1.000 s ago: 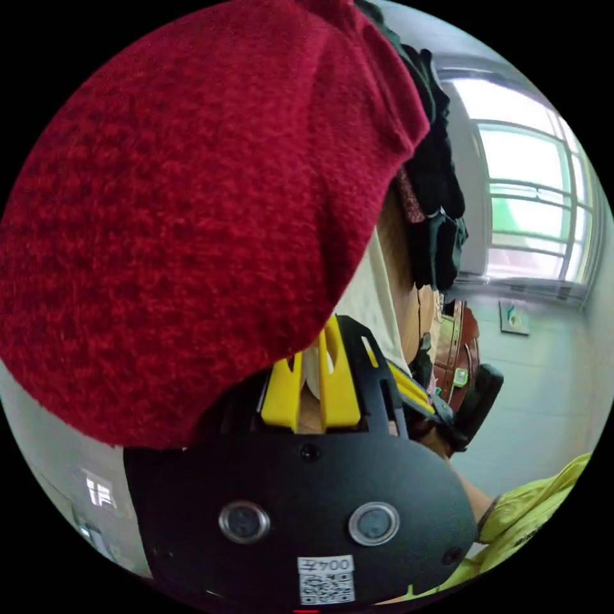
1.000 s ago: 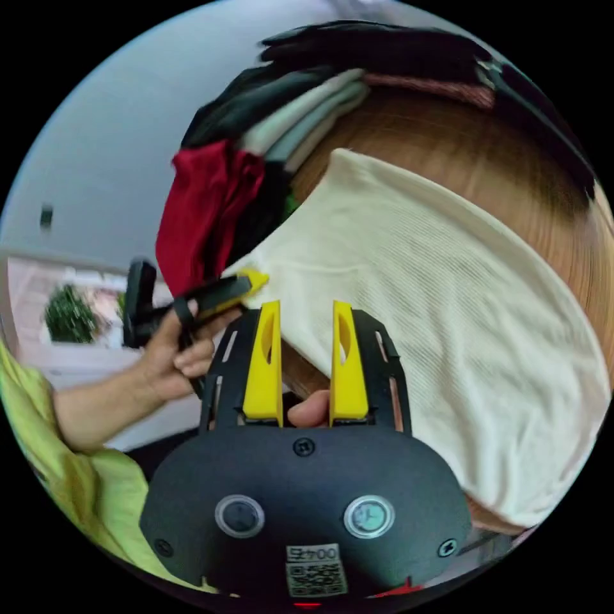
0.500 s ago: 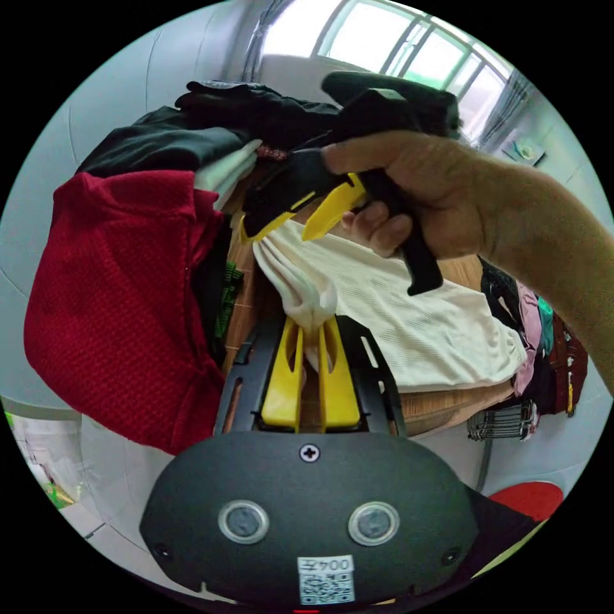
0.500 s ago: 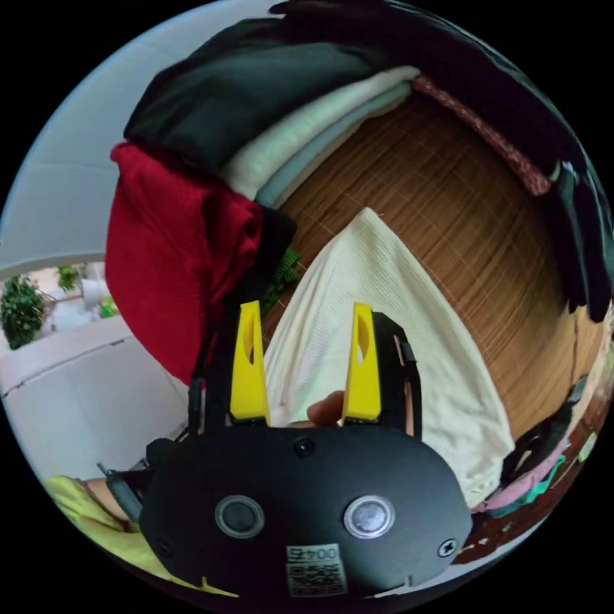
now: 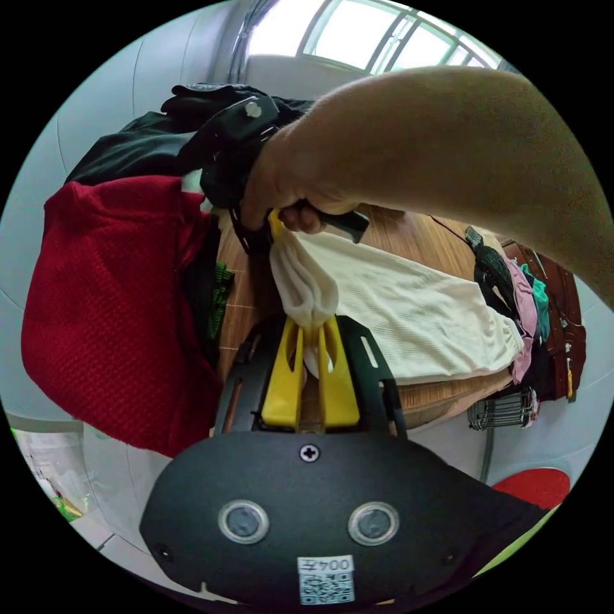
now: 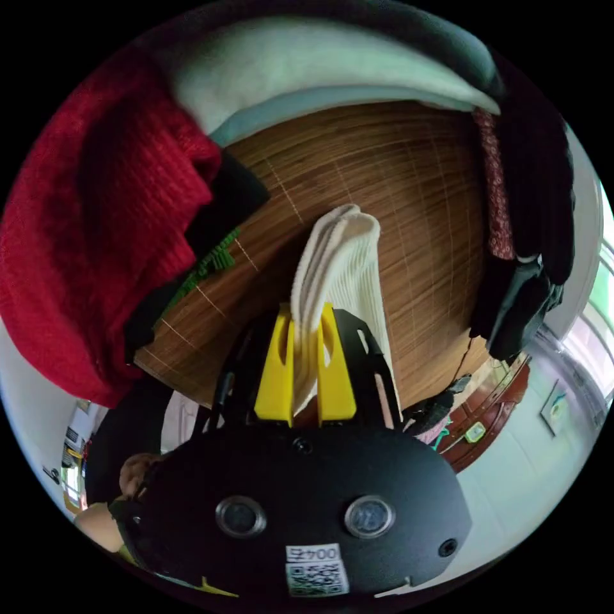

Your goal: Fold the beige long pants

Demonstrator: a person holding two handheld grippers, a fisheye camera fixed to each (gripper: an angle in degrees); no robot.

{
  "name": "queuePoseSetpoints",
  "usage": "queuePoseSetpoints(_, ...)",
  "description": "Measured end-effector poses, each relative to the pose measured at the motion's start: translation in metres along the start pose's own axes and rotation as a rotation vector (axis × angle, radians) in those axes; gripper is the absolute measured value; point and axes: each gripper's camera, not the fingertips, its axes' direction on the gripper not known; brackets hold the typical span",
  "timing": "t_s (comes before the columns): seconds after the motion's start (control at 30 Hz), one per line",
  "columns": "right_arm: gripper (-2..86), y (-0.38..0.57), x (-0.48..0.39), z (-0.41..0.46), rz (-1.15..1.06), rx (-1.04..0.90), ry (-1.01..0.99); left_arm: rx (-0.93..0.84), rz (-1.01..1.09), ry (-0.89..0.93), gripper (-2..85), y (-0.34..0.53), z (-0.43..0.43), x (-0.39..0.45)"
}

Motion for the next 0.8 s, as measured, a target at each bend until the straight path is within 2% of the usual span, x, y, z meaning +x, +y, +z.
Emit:
queuePoseSetpoints(0.2, 5.5, 0.099, 0.055, 0.009, 0.176, 0.199, -0.185, 0.042, 0.176, 0.049, 3.3, 0.01, -0.001, 0.02)
queuePoseSetpoints(0.4, 5.3, 0.255, 0.127, 0.051, 0.295, 0.39, -0.359, 0.083, 0.402, 0.166, 3.0, 0.008, -0.013, 0.08)
queuePoseSetpoints(0.6, 5.5, 0.416, 0.198, 0.159, 0.404, 0.541, -0.557, 0.045, 0.555, 0.302, 2.8, -0.004, 0.008, 0.169)
queuePoseSetpoints(0.8, 5.6, 0.556, 0.25, 0.338, 0.542, 0.649, -0.714, -0.03, 0.665, 0.358, 3.2, -0.004, 0.074, 0.273)
